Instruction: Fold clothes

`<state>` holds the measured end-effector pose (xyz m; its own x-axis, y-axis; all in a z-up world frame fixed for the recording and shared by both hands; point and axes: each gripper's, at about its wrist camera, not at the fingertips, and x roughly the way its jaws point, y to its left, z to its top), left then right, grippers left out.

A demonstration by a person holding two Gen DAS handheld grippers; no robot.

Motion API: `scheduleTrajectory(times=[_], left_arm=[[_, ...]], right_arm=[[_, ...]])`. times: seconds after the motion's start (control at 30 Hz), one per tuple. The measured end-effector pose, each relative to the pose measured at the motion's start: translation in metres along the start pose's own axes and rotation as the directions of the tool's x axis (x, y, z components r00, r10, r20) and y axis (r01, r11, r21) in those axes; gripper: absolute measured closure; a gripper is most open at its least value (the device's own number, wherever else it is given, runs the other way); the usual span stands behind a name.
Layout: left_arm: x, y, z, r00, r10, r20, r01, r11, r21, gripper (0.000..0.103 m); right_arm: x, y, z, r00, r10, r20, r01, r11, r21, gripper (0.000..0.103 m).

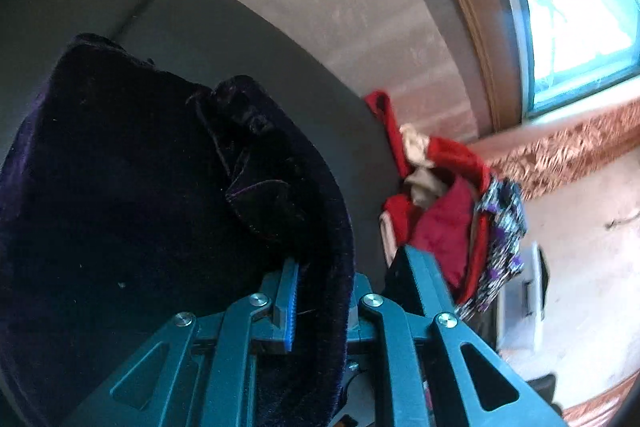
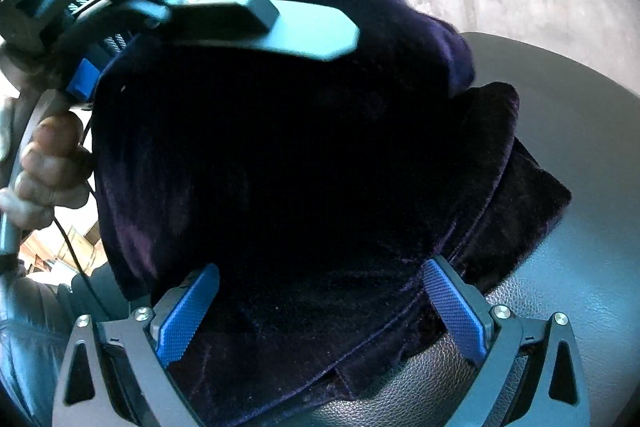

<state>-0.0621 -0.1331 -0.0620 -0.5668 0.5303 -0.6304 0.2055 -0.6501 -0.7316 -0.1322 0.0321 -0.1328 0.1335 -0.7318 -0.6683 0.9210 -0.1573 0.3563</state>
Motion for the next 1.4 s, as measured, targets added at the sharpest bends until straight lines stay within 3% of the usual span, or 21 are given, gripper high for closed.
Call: scheduleTrajectory(times=[0.07,0.17,0.37,0.47,0.53,0.67,0.8,0.87,0.93,1.03,1.1,1.17,1.23,1.3,1.4], left_arm=[[0.015,0.005,0.001,0.998,0.001,-0.069,-0.002,1.0,-0.021,0.083],[0.019,0.013,0.003,0.994,-0.018,-0.108,0.009,0.997,-0.079,0.079],[-0.018,0.0,0.007,0.99,-0.116,-0.085,0.11,0.991,-0.08,0.073],[-0.042,-0.004,0.007,0.98,-0.184,-0.07,0.18,0.982,-0.062,0.066],[-0.057,-0.007,0.009,0.981,-0.189,-0.036,0.188,0.982,-0.033,0.065],[-0.079,0.012,-0.004,0.988,-0.152,0.014,0.151,0.988,0.032,0.064],[-0.101,0.033,-0.019,0.991,-0.115,0.065,0.109,0.99,0.095,0.064],[-0.112,0.043,-0.026,0.991,-0.098,0.091,0.086,0.988,0.125,0.064],[-0.123,0.053,-0.033,0.99,-0.081,0.118,0.062,0.986,0.155,0.063],[-0.139,0.069,-0.043,0.986,-0.058,0.159,0.026,0.98,0.198,0.063],[-0.15,0.08,-0.05,0.982,-0.043,0.186,0.0,0.974,0.226,0.063],[-0.133,0.068,-0.063,0.99,-0.051,0.131,0.004,0.942,0.336,0.061],[-0.104,0.059,-0.075,0.997,0.03,0.072,-0.058,0.901,0.429,0.061],[-0.078,0.067,-0.083,0.992,0.126,0.014,-0.119,0.883,0.454,0.061],[-0.071,0.08,-0.089,0.99,0.141,0.013,-0.131,0.882,0.452,0.063]], right_arm=[[-0.004,-0.003,-0.004,1.0,0.007,0.005,-0.007,1.0,0.004,0.0],[-0.008,-0.006,-0.009,1.0,0.006,0.008,-0.006,1.0,0.001,0.0],[-0.021,-0.015,-0.017,0.999,0.036,0.023,-0.037,0.999,0.03,0.0],[-0.033,-0.012,-0.023,1.0,0.006,-0.001,-0.006,1.0,0.02,0.0],[-0.046,-0.009,-0.031,0.999,-0.024,-0.036,0.025,1.0,0.019,0.0],[-0.084,0.005,-0.05,0.993,-0.081,-0.081,0.083,0.996,0.018,0.0],[-0.117,0.046,-0.051,0.993,-0.1,-0.062,0.1,0.995,-0.003,0.0],[-0.123,0.066,-0.038,0.999,-0.033,-0.036,0.033,0.999,0.002,0.0],[-0.101,0.088,-0.015,0.998,0.06,-0.018,-0.06,0.998,0.02,0.0],[-0.056,0.121,0.003,0.985,0.161,-0.057,-0.16,0.987,0.015,0.0],[-0.033,0.136,0.005,0.976,0.186,-0.11,-0.186,0.983,0.014,0.0],[-0.015,0.144,-0.007,0.965,0.198,-0.169,-0.195,0.98,0.034,0.0],[-0.002,0.137,-0.026,0.962,0.16,-0.22,-0.148,0.987,0.07,0.0],[-0.009,0.122,-0.039,0.973,0.164,-0.162,-0.14,0.979,0.15,0.0],[-0.024,0.108,-0.046,0.983,0.168,-0.068,-0.147,0.959,0.241,0.0]])
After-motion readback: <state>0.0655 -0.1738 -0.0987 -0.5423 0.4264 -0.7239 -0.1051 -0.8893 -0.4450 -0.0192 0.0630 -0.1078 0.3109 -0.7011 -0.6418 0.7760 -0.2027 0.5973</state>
